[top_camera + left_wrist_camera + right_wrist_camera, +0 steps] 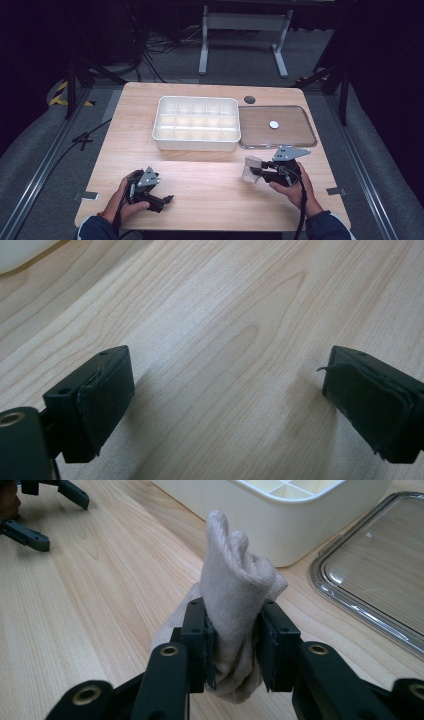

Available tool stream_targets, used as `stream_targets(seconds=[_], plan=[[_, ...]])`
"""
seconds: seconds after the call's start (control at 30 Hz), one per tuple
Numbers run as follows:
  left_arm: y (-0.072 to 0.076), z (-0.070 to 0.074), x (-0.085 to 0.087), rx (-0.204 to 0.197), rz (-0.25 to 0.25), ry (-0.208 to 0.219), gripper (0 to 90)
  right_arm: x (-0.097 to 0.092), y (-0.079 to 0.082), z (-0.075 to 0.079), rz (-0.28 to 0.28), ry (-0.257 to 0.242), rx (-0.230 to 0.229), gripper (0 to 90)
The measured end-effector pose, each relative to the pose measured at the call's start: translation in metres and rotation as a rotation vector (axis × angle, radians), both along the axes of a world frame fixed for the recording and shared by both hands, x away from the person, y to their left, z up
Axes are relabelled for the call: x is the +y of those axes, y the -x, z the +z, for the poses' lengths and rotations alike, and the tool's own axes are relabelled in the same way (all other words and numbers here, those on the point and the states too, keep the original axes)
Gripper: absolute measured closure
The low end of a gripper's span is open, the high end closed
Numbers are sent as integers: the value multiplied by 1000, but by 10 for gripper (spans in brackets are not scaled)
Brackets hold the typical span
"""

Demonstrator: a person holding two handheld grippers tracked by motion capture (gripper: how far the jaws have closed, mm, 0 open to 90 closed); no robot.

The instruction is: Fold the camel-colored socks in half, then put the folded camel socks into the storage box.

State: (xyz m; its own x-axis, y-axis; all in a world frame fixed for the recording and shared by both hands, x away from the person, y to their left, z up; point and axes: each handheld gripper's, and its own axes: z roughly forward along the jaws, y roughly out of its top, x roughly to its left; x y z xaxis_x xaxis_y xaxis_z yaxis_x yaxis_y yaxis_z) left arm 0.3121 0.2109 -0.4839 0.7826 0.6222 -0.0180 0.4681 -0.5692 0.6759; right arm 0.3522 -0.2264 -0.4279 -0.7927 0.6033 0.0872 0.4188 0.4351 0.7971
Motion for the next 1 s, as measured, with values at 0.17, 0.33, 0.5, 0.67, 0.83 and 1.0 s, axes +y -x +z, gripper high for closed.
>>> stream_targets(seconds=[0.17,0.33,0.5,0.67,0.83,1.0], plan=[[0,0,0,-1,1,-4,54,-1,0,3,-8,-1,-22,690],[1,1,2,-4,12,-12,54,-2,-1,6,-12,-30,-38,689],[3,0,5,1,23,-4,54,3,-10,9,-13,-55,-38,688],[3,0,5,1,30,-6,47,6,-21,14,-20,-56,-37,688],[3,0,5,3,41,-7,38,12,-39,30,-41,-22,-64,688],[3,0,5,3,42,-7,38,23,-54,49,-46,0,-101,687]])
